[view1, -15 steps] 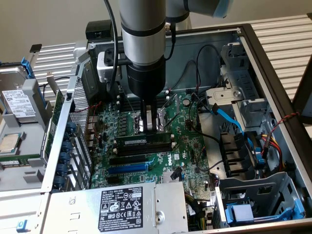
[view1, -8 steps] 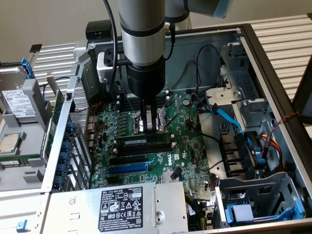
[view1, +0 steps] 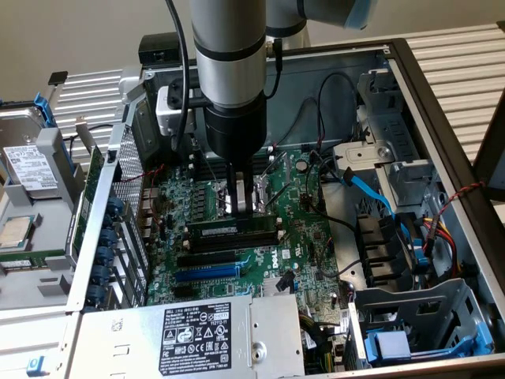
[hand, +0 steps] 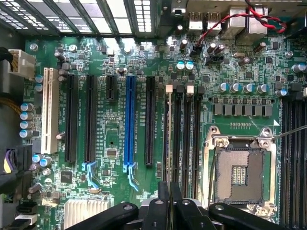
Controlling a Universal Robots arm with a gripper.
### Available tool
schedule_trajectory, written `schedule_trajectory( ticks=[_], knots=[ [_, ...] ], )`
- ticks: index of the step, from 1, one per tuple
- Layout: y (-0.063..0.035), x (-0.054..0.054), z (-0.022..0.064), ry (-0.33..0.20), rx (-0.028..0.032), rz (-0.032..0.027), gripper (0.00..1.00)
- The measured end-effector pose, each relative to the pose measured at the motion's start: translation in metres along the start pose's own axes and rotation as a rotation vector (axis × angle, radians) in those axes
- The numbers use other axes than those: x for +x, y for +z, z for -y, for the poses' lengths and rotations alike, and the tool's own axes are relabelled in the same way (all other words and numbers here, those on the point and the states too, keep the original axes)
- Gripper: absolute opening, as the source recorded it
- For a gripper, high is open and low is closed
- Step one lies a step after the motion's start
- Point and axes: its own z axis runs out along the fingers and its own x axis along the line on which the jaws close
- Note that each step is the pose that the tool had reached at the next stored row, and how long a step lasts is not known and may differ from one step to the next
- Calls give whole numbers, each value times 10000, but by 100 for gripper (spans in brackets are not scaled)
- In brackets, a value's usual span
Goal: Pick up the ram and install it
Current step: 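Insert the ram into the slot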
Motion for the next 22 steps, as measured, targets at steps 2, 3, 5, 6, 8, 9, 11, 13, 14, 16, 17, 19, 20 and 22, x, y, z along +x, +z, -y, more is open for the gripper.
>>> schedule_trajectory(
  ticks=[2, 3, 5, 6, 8, 9, 11, 13, 14, 16, 17, 19, 20, 22],
  knots=[
    [6, 0, 0, 1, 2, -4, 13],
    [8, 0, 0, 1, 2, -4, 13],
    [12, 0, 0, 1, 1, -6, 13],
    [13, 0, 0, 1, 1, -6, 13],
    [18, 0, 0, 1, 4, -5, 13],
    [21, 0, 0, 1, 4, -7, 13],
    [26, 0, -1, 2, 3, -13, 13],
    [27, 0, -1, 2, 2, -17, 13],
    [29, 0, -1, 2, 3, -15, 13],
    [30, 0, -1, 2, 3, -17, 13],
    [30, 0, -1, 3, 5, -19, 13],
    [32, 0, -1, 5, 9, -21, 13],
    [32, 0, -1, 6, 12, -23, 13],
    [34, -2, -2, 15, 21, -23, 13]
  ],
)
